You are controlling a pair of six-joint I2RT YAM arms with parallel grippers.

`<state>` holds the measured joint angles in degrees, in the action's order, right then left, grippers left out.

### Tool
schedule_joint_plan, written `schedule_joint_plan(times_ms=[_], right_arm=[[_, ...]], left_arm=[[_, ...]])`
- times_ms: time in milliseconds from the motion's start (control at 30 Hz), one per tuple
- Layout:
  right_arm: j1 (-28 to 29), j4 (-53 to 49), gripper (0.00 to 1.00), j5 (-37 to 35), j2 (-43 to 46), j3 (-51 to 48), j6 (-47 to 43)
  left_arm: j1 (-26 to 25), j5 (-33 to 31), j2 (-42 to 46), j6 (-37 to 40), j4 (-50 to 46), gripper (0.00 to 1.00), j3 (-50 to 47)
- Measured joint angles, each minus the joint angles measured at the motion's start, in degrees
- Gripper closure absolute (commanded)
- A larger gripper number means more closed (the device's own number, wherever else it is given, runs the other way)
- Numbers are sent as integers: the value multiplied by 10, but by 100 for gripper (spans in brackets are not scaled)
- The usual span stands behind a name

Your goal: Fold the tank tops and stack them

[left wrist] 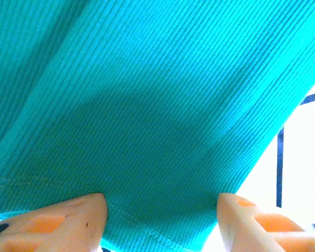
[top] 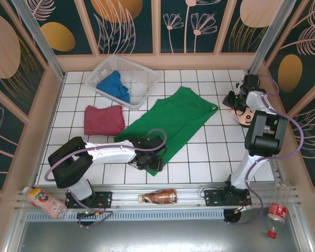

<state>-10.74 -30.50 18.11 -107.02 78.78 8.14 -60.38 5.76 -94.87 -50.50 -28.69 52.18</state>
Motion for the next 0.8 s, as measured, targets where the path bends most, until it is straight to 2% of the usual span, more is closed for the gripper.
schedule_joint_plan(times_ms=[300,533,800], right_arm=[[11,7,76,61,-49,-13,0],[29,17,79,73,-90,3,2],[49,30,80,75,-96,28,9]], left_arm=[[0,0,0,1,0,40,0],[0,0,0,1,0,40,-1],[0,0,0,1,0,40,-1]])
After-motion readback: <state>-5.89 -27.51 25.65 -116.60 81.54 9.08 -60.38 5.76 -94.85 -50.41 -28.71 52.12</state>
